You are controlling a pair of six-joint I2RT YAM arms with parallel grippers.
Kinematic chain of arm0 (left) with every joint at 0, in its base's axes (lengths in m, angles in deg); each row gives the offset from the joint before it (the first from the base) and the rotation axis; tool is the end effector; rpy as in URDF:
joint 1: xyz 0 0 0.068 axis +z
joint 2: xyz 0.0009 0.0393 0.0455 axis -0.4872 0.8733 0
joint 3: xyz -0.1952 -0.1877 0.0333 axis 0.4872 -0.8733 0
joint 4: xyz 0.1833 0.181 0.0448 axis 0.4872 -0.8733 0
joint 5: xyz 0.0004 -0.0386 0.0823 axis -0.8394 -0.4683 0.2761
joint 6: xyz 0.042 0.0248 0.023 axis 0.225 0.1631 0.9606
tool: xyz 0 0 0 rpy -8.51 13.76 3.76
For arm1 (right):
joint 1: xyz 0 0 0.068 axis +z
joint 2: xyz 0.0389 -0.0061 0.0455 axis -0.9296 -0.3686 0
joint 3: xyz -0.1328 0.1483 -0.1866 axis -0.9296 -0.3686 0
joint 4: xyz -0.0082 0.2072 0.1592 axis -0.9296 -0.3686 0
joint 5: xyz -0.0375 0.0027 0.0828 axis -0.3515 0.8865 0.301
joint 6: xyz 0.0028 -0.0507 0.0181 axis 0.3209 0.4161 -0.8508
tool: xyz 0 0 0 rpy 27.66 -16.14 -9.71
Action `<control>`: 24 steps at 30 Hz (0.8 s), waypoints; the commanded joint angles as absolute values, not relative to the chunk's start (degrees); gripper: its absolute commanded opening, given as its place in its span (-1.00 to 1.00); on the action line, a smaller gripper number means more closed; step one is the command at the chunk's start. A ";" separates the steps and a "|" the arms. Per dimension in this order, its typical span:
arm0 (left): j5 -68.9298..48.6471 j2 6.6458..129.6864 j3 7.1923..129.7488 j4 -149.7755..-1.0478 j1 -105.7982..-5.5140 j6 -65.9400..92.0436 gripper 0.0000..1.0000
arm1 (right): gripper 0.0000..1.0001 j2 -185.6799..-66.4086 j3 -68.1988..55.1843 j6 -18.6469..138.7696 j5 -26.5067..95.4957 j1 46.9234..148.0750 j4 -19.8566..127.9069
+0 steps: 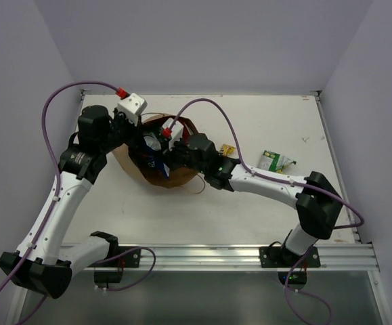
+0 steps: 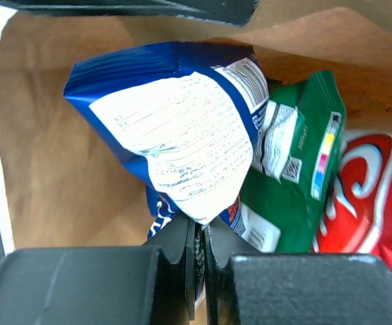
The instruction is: Take the snacks out of the paper bag
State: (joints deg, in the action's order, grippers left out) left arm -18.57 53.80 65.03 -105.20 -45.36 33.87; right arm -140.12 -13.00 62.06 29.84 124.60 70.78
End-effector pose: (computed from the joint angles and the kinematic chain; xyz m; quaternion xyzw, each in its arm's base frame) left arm 0.2165 -0.0736 0.3998 0.2597 0.7723 -0.1531 0.5592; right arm 0.2198 0.3320 0.3042 -0.3470 0.6819 0.3440 0.5442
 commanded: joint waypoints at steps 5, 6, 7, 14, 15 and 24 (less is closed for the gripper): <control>-14.72 52.97 64.15 -104.68 -45.50 33.68 -1.00 | -1.00 -126.81 -15.78 68.35 29.32 124.10 66.76; -14.45 52.97 64.07 -104.24 -45.59 33.68 -1.00 | -1.00 -124.96 -17.18 68.46 29.14 123.83 66.05; -14.27 52.97 64.07 -103.97 -45.51 33.60 -1.00 | -1.00 -121.03 -17.89 68.46 28.96 123.48 64.48; -11.73 53.76 63.36 -101.86 -45.50 32.28 -1.00 | -1.00 -105.82 -20.18 67.32 26.94 116.47 55.33; -11.55 53.76 63.27 -101.60 -45.50 32.28 -1.00 | -1.00 -104.39 -20.27 65.31 27.03 115.06 54.80; -14.44 52.62 61.61 -99.31 -45.59 32.36 -1.00 | -1.00 -105.93 -21.15 55.91 16.41 92.41 49.09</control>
